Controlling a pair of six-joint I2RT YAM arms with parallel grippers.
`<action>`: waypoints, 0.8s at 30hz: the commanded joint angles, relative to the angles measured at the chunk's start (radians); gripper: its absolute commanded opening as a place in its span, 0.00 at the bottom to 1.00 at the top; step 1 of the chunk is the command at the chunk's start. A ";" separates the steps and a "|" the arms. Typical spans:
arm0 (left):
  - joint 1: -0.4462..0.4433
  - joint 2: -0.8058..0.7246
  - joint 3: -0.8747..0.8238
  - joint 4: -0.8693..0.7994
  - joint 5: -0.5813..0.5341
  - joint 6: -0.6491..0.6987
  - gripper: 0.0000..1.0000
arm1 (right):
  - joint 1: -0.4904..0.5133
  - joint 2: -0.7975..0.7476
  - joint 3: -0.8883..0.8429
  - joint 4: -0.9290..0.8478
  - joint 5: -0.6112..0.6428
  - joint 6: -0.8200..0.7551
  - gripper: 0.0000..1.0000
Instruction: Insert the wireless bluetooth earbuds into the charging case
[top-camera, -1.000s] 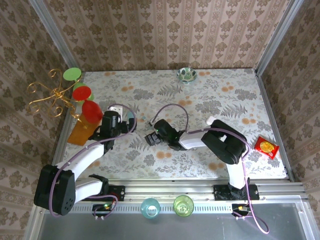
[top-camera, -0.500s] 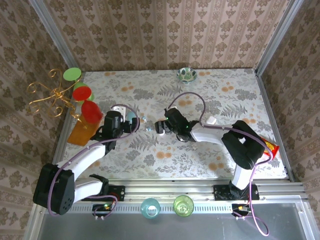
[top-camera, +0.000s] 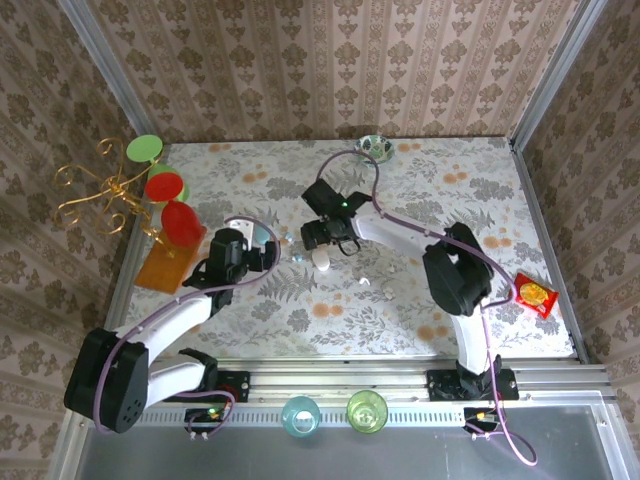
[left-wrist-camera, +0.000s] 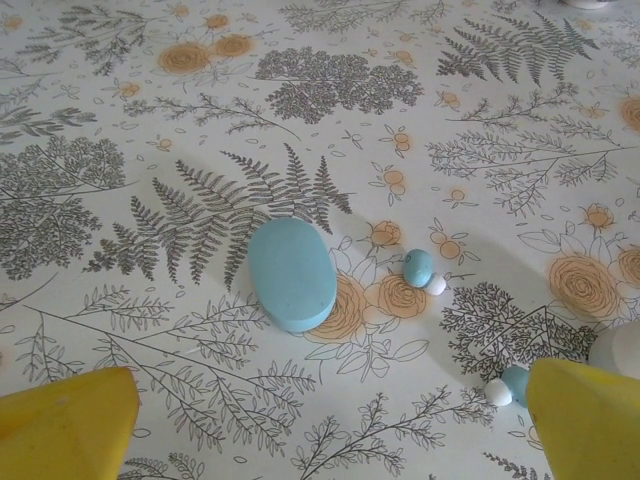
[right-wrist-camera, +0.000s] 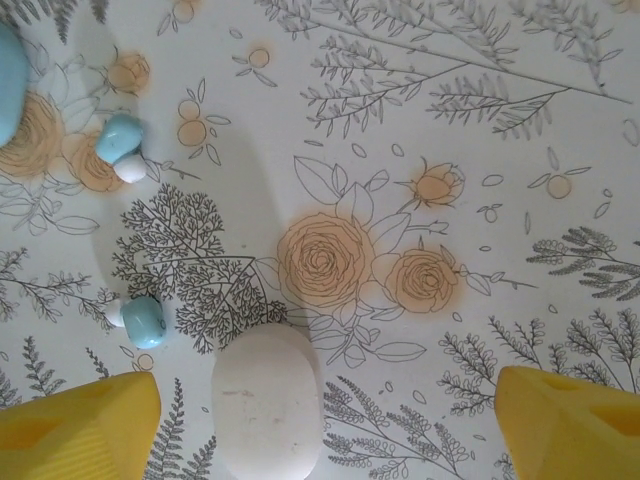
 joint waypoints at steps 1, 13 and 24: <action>-0.005 -0.030 -0.010 0.012 -0.029 0.040 1.00 | 0.013 0.111 0.183 -0.318 -0.013 0.007 0.90; -0.044 -0.026 -0.010 0.007 -0.036 0.050 1.00 | 0.038 0.318 0.442 -0.493 -0.084 -0.013 0.75; -0.054 -0.025 -0.013 0.012 -0.040 0.060 1.00 | 0.028 0.406 0.540 -0.525 -0.082 -0.021 0.60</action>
